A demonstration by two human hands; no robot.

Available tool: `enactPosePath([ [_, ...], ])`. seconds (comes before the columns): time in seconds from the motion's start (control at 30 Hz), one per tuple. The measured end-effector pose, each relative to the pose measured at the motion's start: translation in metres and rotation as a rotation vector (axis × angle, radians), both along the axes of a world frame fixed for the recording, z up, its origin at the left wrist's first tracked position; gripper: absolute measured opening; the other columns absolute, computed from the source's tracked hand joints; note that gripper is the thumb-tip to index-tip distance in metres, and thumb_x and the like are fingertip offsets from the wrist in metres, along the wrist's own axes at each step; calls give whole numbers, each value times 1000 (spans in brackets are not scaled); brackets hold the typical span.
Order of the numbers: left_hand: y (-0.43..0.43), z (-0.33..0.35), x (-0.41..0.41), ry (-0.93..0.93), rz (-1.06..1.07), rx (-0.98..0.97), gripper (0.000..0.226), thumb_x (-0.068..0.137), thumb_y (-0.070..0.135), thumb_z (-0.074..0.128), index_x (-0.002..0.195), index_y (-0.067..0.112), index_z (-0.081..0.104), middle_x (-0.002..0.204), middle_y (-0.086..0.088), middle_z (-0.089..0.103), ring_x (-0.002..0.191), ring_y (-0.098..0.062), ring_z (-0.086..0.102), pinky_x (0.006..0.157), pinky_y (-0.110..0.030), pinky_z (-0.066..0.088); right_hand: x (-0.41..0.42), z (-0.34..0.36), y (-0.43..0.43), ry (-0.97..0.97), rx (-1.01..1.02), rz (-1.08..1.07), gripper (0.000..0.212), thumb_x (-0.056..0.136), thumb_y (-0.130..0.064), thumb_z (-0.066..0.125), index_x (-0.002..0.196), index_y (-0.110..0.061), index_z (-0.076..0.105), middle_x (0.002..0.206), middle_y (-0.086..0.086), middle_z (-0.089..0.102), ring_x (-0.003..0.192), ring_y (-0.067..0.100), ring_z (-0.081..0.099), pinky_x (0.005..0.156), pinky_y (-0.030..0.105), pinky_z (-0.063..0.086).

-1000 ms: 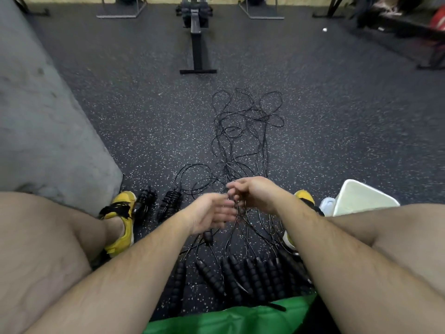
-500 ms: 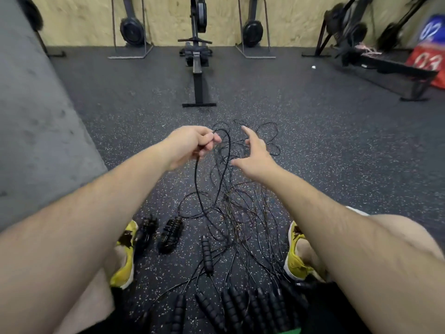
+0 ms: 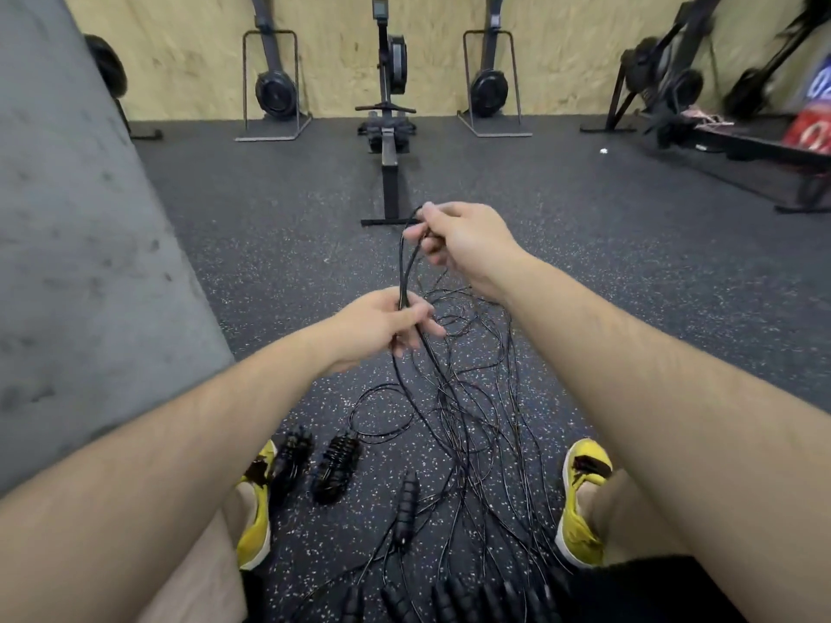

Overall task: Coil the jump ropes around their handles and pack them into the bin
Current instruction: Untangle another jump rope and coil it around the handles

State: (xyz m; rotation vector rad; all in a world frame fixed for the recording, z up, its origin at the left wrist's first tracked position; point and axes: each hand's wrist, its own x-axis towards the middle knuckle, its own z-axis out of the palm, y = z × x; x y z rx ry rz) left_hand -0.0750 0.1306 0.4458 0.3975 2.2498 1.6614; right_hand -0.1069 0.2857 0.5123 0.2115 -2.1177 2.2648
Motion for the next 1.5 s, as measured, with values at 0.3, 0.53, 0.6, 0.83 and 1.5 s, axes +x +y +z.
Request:
enactPosePath([
  [0.3,8,54,-57,138,245,352,24,110,20,39,95,11,56,61,5,53,51,-10,30,49,-22,27,19,-77,1,-87,707,412,49,90,-32,70,132,-16,50,117,-4,68,84,13,67,66,24,52],
  [0.53,9,32,-79,110,274,506,20,109,16,39,103,12,57,76,2,61,53,-7,37,55,-23,40,-10,-69,-4,-30,691,358,23,92,-34,70,104,-14,71,84,0,70,57,4,53,58,19,45],
  [0.6,12,25,-83,125,345,421,20,109,25,41,108,14,59,92,1,65,64,-7,45,59,-22,41,-20,-65,-4,50,784,286,20,95,-33,65,90,-16,74,77,-4,72,60,7,55,64,25,44],
  [0.83,14,-8,-54,-8,-103,-97,31,107,29,44,125,9,60,111,-2,75,105,-16,71,99,-36,49,-73,-24,11,61,198,-56,17,99,-17,60,88,-6,67,74,1,64,54,7,44,51,21,39],
  [1.5,23,-6,-78,-133,-127,212,34,107,24,44,141,17,43,114,-12,71,103,-22,71,76,-24,52,-59,-52,15,9,452,-80,17,97,-16,59,84,-14,70,73,-5,71,57,3,57,60,24,46],
])
